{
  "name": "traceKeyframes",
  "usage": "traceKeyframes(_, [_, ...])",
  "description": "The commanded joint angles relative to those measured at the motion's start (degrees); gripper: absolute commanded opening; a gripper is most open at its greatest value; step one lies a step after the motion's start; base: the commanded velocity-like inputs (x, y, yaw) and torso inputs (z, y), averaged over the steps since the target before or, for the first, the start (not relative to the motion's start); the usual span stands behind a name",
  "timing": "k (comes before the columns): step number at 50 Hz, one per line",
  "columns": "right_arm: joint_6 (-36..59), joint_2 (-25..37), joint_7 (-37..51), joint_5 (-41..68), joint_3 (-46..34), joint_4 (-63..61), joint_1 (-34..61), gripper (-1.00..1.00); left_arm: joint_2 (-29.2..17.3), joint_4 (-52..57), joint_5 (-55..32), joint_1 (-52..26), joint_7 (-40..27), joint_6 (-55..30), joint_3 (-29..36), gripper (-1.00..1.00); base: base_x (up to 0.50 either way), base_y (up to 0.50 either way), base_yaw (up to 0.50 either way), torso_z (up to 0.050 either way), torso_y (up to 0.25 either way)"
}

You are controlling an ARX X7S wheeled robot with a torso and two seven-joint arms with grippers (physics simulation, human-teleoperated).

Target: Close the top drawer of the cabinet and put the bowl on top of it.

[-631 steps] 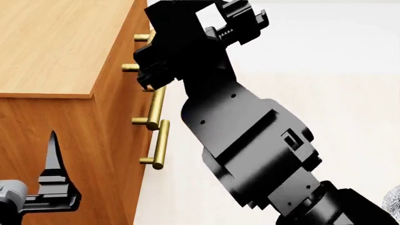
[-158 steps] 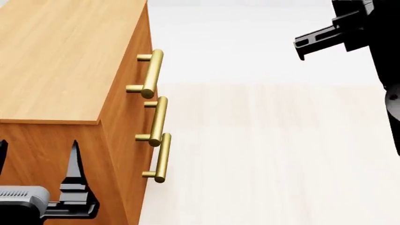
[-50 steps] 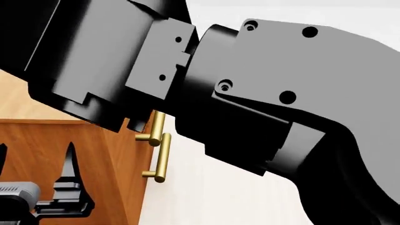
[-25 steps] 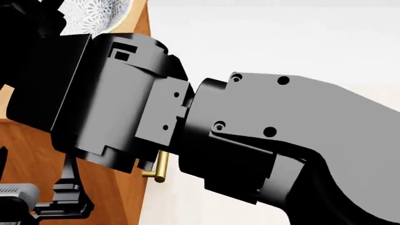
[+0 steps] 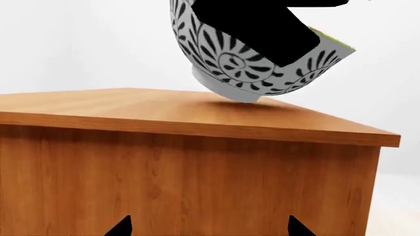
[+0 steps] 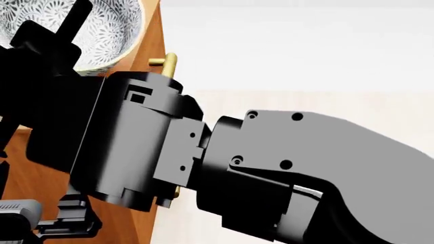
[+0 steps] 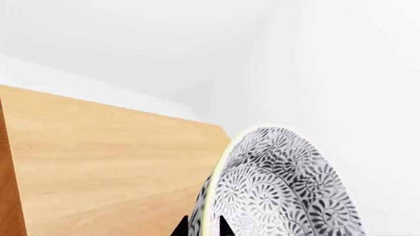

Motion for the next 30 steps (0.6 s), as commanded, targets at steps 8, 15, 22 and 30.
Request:
traceKeyframes(8, [-0.1,0.0,2.0,2.2,-0.3,-0.1,6.1,1.00,0.0,-0.3,-0.3,-0.1,-0.2,0.1,0.1,1.00,0.00,0.00,0.00,0.000,0.000])
traceKeyframes(15, [-3.4,0.0,2.8,8.7,-0.2,5.6,20.1,1.00,-0.2,0.2,-0.3,0.0,-0.3,0.0,0.2,1.00,0.00,0.00,0.00,0.000,0.000])
traceKeyframes(22, [-4.8,0.0,1.1,11.0,-0.4,15.4,30.6,1.00,-0.2,0.6,0.0,-0.1,-0.6,-0.2,0.6,1.00,0.00,0.00,0.00,0.000,0.000])
traceKeyframes(30, [0.8,0.6,-1.9,2.9,4.8,22.4,33.5,1.00,-0.3,1.3,0.0,-0.1,-0.7,-0.2,0.9,1.00,0.00,0.00,0.00,0.000,0.000])
